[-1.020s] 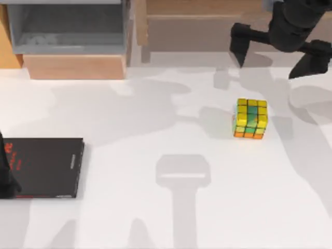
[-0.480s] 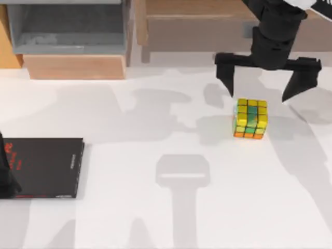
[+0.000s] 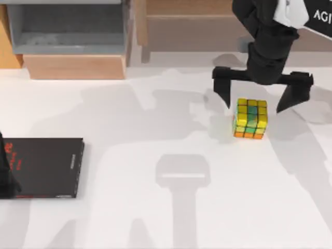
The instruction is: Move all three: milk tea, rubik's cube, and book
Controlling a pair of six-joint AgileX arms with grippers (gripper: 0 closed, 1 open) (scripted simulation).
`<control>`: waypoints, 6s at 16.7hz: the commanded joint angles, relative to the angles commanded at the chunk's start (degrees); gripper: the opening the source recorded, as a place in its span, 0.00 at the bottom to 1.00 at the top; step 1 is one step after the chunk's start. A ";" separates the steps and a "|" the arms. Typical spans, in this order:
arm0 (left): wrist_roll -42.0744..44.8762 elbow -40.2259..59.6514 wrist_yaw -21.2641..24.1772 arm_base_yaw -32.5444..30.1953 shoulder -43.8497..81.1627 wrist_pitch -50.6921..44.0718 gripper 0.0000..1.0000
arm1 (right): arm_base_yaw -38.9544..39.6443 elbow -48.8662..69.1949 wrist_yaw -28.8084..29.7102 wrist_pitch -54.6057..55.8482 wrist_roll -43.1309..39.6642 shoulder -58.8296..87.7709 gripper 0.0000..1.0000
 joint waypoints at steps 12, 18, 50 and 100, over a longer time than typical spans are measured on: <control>0.00 0.00 0.00 0.00 0.00 0.00 1.00 | 0.10 -3.74 0.01 4.13 0.11 0.66 0.62; 0.00 0.00 0.00 0.00 0.00 0.00 1.00 | 0.10 -3.74 0.01 4.13 0.11 0.66 0.17; 0.00 0.00 0.00 0.00 0.00 0.00 1.00 | 9.08 -11.03 5.50 28.37 -20.35 -12.32 0.00; 0.00 0.00 0.00 0.00 0.00 0.00 1.00 | 3.54 13.47 26.17 65.77 -28.24 -10.22 0.53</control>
